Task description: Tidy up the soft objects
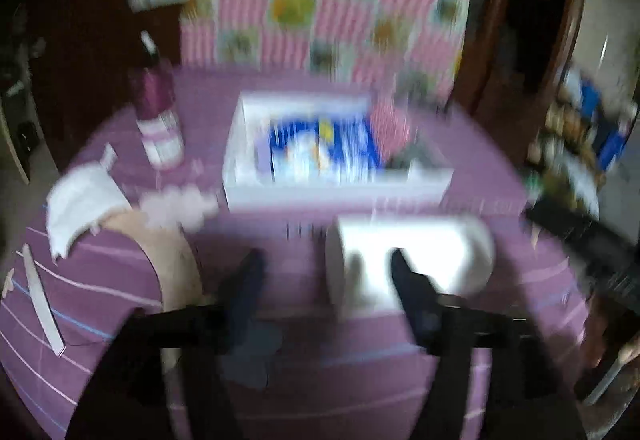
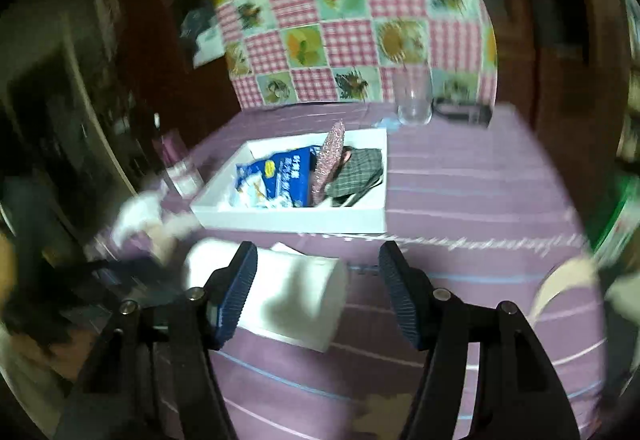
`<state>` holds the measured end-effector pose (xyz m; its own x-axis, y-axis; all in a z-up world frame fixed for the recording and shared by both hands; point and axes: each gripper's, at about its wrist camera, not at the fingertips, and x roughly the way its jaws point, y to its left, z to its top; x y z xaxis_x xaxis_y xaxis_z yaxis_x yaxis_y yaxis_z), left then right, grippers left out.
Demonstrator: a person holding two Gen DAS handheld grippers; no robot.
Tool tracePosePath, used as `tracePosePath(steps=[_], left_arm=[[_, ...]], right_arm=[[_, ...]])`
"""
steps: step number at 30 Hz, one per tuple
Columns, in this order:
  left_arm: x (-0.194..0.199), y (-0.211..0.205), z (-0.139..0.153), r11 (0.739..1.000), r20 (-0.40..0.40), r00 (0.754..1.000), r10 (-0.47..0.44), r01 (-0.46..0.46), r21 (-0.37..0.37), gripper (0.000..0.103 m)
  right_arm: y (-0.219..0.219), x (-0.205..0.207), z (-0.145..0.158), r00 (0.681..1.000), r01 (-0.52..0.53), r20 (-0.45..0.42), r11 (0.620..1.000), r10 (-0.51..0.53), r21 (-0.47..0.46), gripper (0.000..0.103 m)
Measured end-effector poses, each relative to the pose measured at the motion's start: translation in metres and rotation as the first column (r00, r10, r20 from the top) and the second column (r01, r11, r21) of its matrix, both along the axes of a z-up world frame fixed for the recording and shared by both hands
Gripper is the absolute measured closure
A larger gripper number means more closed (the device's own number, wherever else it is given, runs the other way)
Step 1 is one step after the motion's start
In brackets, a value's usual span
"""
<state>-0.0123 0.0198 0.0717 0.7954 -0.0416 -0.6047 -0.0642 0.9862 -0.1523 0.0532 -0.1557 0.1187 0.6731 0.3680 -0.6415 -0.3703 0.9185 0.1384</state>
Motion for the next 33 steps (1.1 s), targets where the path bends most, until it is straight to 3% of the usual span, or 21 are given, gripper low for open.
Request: tracePosePath(steps=[2,4,7,10,14,20,26,33], left_arm=[[-0.017,-0.007,0.010,0.999,0.117,0.993,0.014,-0.019,0.037,0.020],[-0.023,-0.011,0.013,0.999,0.164,0.986,0.021,-0.028,0.040,0.012],[-0.023,-0.003,0.011,0.998,0.184,0.981,0.060,-0.059,-0.010,0.000],[-0.019,0.004,0.002,0.993,0.197,0.974,0.114,-0.111,-0.029,0.000],[-0.010,0.003,-0.011,0.989,0.185,0.973,0.135,-0.143,0.031,0.000],[0.001,-0.010,-0.028,0.984,0.160,0.983,0.090,-0.112,0.135,0.000],[0.010,-0.018,-0.034,0.983,0.083,0.995,0.057,-0.071,0.171,0.000],[0.020,-0.022,-0.044,0.975,0.005,0.997,0.079,-0.079,0.210,0.000]], right_arm=[[-0.001,-0.004,0.001,1.000,-0.004,0.004,1.000,0.004,0.020,0.039],[-0.006,-0.005,0.001,1.000,0.000,0.002,0.998,0.000,0.059,0.039],[-0.014,-0.005,-0.003,1.000,0.031,-0.007,0.994,-0.030,0.104,0.039],[-0.018,-0.006,-0.009,0.999,0.050,0.002,0.991,-0.051,0.120,0.039],[-0.011,-0.008,-0.016,0.997,0.053,0.050,0.996,-0.057,0.074,0.039],[0.009,-0.003,-0.018,0.993,0.046,0.112,0.999,-0.048,0.019,0.039],[0.017,0.004,-0.046,0.993,0.096,0.072,0.992,-0.090,-0.085,0.039],[-0.004,0.013,-0.051,0.990,0.143,0.003,0.990,-0.143,0.001,0.039]])
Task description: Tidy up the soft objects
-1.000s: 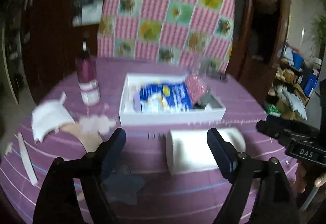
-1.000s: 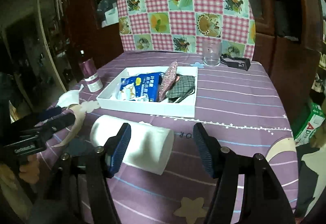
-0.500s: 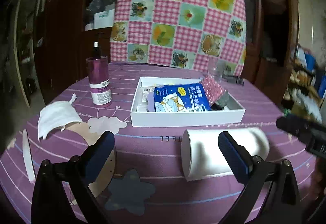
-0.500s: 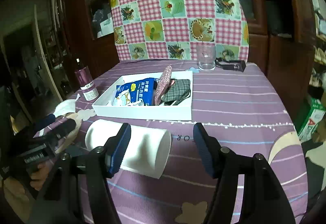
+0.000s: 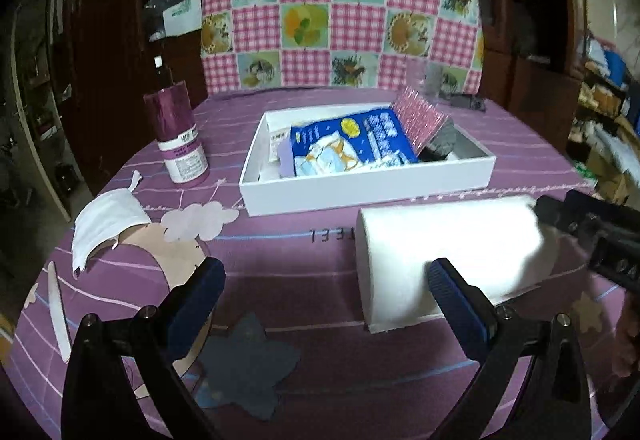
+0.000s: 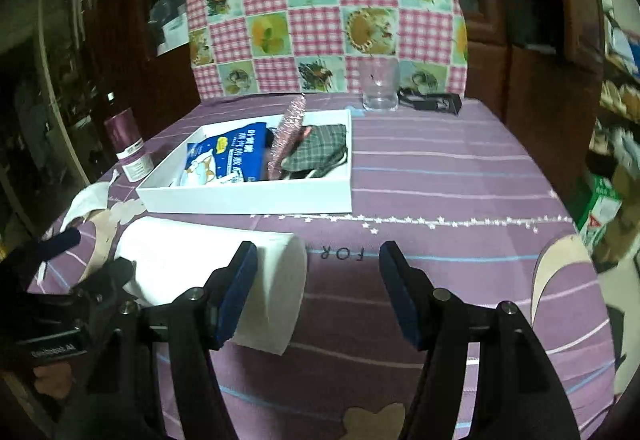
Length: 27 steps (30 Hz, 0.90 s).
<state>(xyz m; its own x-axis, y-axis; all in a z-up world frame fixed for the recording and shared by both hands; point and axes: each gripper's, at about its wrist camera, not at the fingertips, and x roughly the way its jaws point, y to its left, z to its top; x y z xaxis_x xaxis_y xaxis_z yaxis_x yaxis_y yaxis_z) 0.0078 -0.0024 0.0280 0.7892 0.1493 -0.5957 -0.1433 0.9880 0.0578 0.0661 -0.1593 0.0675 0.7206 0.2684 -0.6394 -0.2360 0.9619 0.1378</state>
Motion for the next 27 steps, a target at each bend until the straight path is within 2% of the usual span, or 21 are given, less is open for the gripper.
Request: tracePosePath(steps=[3,8,12,15,17,19,20,22,24,25,26,27], left_arm=[[0.000,0.000,-0.001,1.000,-0.006,1.000,-0.007,0.007,-0.005,0.000],[0.002,-0.002,-0.008,0.998,-0.066,0.997,-0.042,0.039,-0.040,0.000],[0.001,-0.005,-0.007,0.999,-0.066,0.997,-0.037,0.035,-0.021,0.000],[-0.012,-0.011,0.003,0.998,0.016,0.998,-0.066,0.066,-0.002,0.000],[-0.029,-0.014,0.014,0.996,0.137,0.986,-0.091,0.089,0.020,0.000],[-0.037,-0.014,0.026,0.997,0.229,0.971,-0.073,0.065,0.042,0.000],[-0.036,-0.011,0.031,0.999,0.250,0.967,-0.046,0.040,0.029,0.000],[-0.024,-0.003,0.033,1.000,0.215,0.977,-0.005,0.011,-0.027,0.000],[-0.001,0.003,0.020,0.996,0.098,0.995,0.008,0.001,-0.091,0.000],[0.006,0.004,0.012,0.996,0.054,0.998,0.011,-0.006,-0.091,0.000],[0.014,0.003,0.000,0.996,-0.019,1.000,0.016,-0.017,-0.089,0.000],[0.009,0.008,0.001,0.991,0.019,0.999,0.026,-0.023,-0.134,0.000]], right_arm=[[0.000,-0.002,-0.001,1.000,0.007,0.002,1.000,-0.007,-0.018,0.037],[-0.004,-0.002,-0.002,1.000,0.022,-0.011,1.000,-0.022,-0.010,0.029],[-0.003,-0.001,-0.001,1.000,0.021,-0.002,1.000,-0.021,-0.018,0.029],[0.005,-0.006,0.004,0.999,-0.030,0.032,0.999,0.031,-0.030,0.029],[0.011,-0.009,0.012,0.997,-0.050,0.066,0.999,0.051,-0.016,0.029],[0.017,-0.007,0.022,0.994,-0.059,0.091,0.998,0.059,-0.001,0.029],[0.019,-0.004,0.025,0.994,-0.056,0.098,0.998,0.056,-0.003,0.029],[0.022,0.004,0.027,0.994,-0.044,0.100,0.999,0.046,-0.014,0.029],[0.028,0.014,0.014,0.998,-0.045,0.049,0.998,0.048,-0.052,0.029],[0.033,0.019,0.003,0.999,-0.050,0.008,0.995,0.051,-0.091,0.029],[0.029,0.017,0.002,0.998,-0.045,0.030,0.997,0.047,-0.062,0.026],[0.026,0.013,-0.001,0.999,-0.032,0.024,0.997,0.034,-0.077,0.024]])
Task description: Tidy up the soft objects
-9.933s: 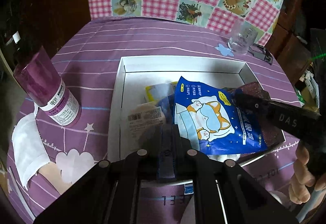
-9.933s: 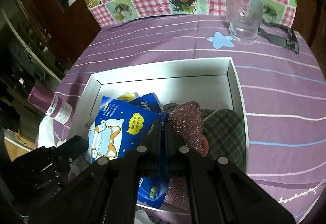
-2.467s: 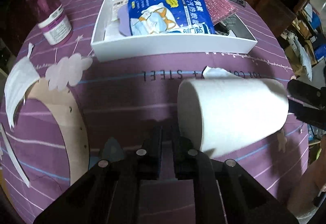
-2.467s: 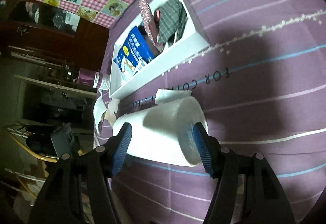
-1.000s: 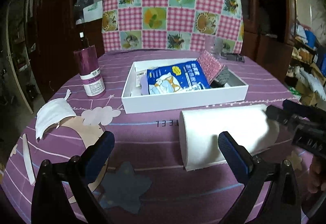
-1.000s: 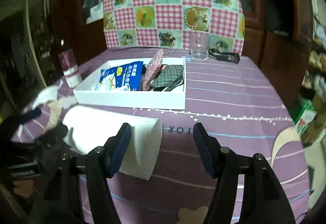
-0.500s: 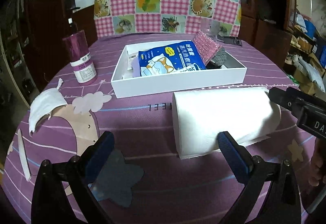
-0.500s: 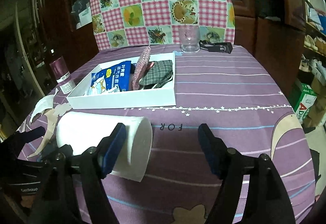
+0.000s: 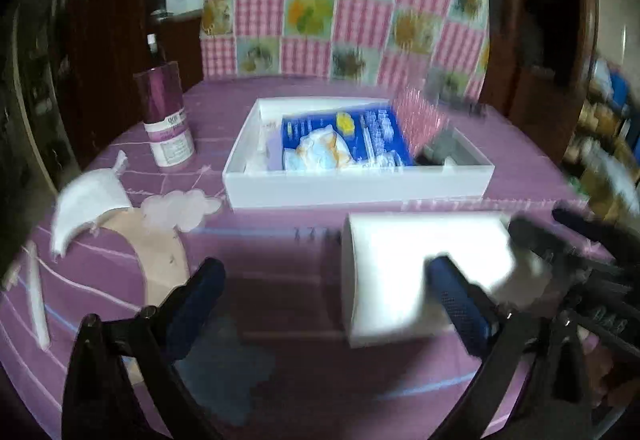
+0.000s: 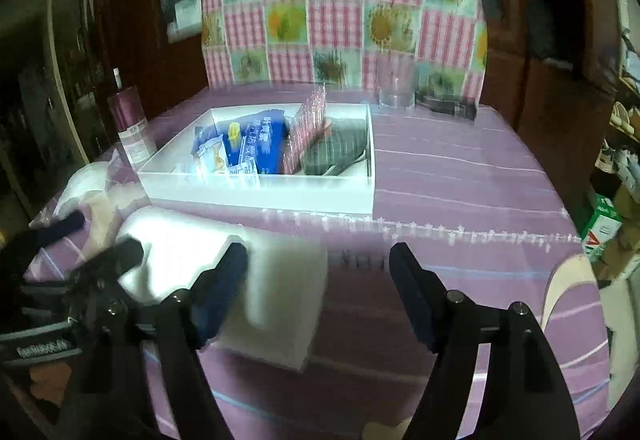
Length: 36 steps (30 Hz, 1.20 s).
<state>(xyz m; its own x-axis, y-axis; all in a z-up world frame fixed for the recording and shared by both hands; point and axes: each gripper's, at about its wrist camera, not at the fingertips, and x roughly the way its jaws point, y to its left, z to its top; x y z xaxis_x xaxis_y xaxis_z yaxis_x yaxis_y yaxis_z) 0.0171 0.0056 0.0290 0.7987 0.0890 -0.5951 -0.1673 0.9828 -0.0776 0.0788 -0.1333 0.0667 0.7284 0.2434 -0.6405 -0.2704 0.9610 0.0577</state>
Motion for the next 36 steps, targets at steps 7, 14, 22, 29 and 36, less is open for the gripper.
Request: tracePosePath(steps=[7,14,22,29,36], left_arm=[[-0.003,0.001,-0.013,1.000,-0.015,1.000,0.019,-0.019,-0.019,0.000],[-0.009,0.000,-0.008,1.000,-0.012,1.000,0.017,-0.017,-0.019,0.000],[-0.003,0.002,-0.004,1.000,-0.011,1.000,0.012,-0.012,-0.011,0.000],[-0.006,-0.010,-0.001,0.996,-0.004,1.000,-0.001,0.002,0.085,0.000],[-0.005,-0.006,-0.002,0.999,-0.009,1.000,-0.015,0.015,0.042,0.000]], right_arm=[[-0.015,-0.015,-0.011,0.999,-0.002,-0.034,0.999,0.004,0.051,0.019],[-0.030,-0.023,-0.009,0.997,0.017,-0.079,0.993,-0.007,0.117,0.016],[-0.024,-0.021,-0.005,0.998,0.023,-0.056,0.998,-0.020,0.064,0.015],[0.000,-0.007,0.005,1.000,-0.003,0.023,0.997,0.005,-0.079,0.015],[0.000,-0.007,0.004,1.000,-0.008,0.025,0.997,0.010,-0.083,0.015]])
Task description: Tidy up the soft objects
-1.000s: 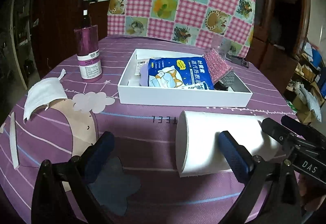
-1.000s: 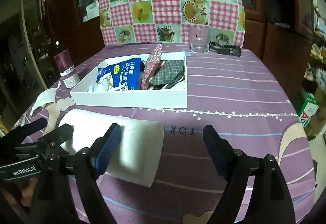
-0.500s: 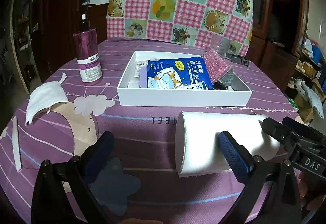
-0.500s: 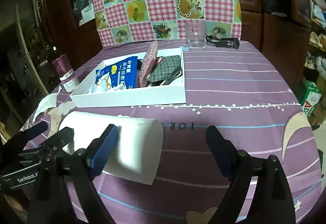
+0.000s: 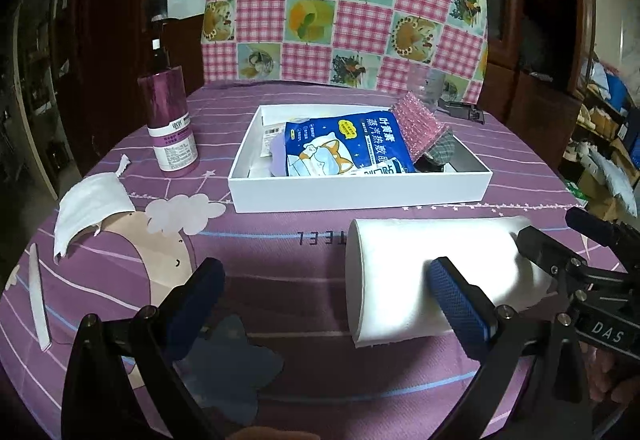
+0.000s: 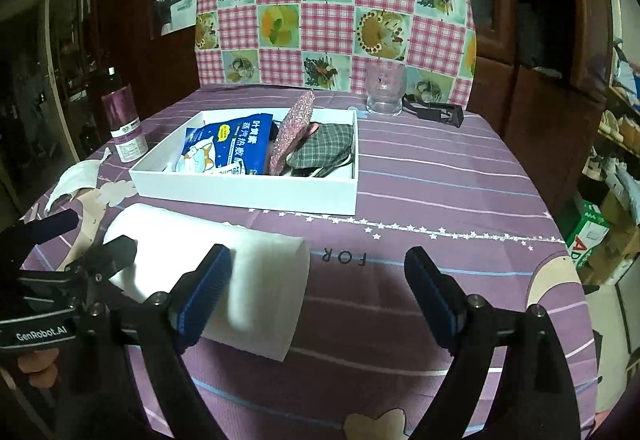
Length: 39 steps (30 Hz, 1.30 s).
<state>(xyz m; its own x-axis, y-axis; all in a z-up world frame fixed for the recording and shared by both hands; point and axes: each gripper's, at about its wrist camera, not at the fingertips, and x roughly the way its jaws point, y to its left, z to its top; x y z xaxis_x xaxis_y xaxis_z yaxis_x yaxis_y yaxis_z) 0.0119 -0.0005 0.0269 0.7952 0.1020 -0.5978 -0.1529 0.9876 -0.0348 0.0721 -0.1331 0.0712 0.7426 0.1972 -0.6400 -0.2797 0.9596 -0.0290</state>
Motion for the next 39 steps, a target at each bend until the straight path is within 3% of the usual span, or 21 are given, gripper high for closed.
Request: tracePosePath(steps=[3,27,39], left_arm=[[-0.0001,0.0003,0.0003,1.000,0.002,1.000,0.006,-0.006,0.010,0.000],[-0.0013,0.0008,-0.0016,1.000,-0.008,1.000,-0.007,0.007,-0.007,0.000],[-0.0020,-0.0024,-0.0008,1.000,-0.002,1.000,0.003,-0.003,0.029,0.000]], right_arm=[[0.0060,-0.0026,0.0023,0.998,-0.005,0.054,0.997,0.009,-0.073,0.015],[0.0029,0.0003,0.0010,0.999,0.003,0.039,0.998,0.000,-0.061,0.010],[0.0028,0.0001,0.0011,0.999,0.003,0.040,0.998,0.000,-0.062,0.010]])
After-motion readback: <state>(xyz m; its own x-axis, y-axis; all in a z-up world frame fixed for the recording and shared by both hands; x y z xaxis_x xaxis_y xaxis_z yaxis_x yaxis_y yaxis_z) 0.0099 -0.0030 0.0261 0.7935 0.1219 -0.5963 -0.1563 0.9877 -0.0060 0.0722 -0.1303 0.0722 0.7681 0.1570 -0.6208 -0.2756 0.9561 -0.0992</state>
